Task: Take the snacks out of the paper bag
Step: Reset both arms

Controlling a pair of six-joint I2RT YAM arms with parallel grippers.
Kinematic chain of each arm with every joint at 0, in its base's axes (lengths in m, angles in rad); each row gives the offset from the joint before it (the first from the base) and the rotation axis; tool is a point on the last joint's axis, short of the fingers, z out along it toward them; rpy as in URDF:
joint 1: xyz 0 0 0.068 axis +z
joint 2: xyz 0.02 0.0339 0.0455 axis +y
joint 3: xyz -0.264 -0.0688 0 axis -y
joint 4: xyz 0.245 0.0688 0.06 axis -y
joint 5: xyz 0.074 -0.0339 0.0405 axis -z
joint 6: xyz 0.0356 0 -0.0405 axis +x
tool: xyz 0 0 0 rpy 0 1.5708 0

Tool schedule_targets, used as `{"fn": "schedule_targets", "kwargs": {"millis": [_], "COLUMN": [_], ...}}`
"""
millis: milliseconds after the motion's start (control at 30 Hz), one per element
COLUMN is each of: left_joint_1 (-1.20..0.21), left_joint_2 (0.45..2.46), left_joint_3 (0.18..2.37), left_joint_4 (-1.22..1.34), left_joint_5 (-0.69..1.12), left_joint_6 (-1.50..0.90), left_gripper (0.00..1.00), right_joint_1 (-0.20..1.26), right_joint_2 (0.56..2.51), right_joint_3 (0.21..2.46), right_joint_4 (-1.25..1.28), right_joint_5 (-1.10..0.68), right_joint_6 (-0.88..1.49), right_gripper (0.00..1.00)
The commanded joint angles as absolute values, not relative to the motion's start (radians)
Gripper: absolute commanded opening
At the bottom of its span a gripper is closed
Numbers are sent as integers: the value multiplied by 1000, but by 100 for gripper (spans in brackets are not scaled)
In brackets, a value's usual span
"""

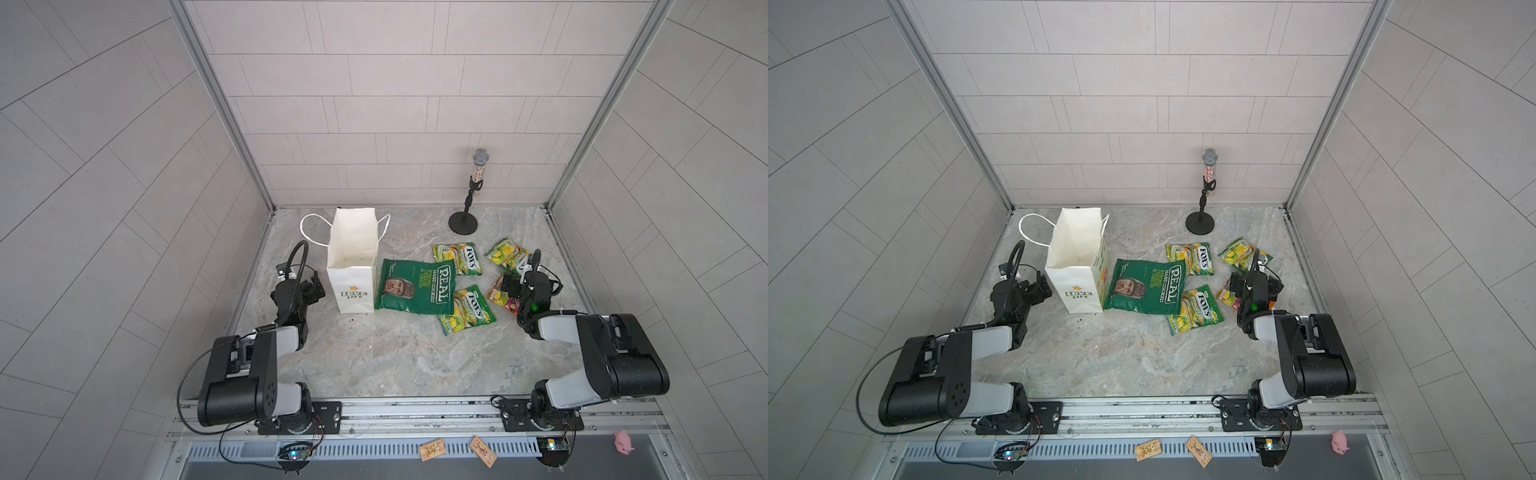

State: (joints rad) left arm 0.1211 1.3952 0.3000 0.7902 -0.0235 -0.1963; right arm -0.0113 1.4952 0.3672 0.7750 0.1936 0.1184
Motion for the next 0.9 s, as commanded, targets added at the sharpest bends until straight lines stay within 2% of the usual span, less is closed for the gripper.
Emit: {"fn": "schedule_targets", "kwargs": {"millis": [0, 100, 167, 267, 333, 867], "left_joint_1": [116, 103, 101, 76, 50, 35], "left_joint_2": [1464, 1574, 1633, 1556, 1574, 1583], "left_joint_3": [258, 223, 226, 287, 350, 370], "left_joint_4": [1038, 1223, 1294, 1054, 986, 971], "left_joint_5": [10, 6, 4, -38, -59, -25], "left_joint_6": [-140, -130, -134, -113, -86, -54], "left_gripper": [100, 100, 100, 100, 100, 100], "right_joint_1": [12, 18, 17, 29, 34, 35], "right_joint_2": [1537, 1585, 1574, 1571, 1576, 1575], "right_joint_3": [340, 288, 304, 332, 332, 332], "right_joint_4": [983, 1126, 1078, 1020, 1033, 1031], "right_joint_5": [169, 185, 203, 241, 246, 249], "right_joint_6": [62, 62, 70, 66, 61, 59], "right_gripper": [99, 99, 99, 99, 99, 99]}}
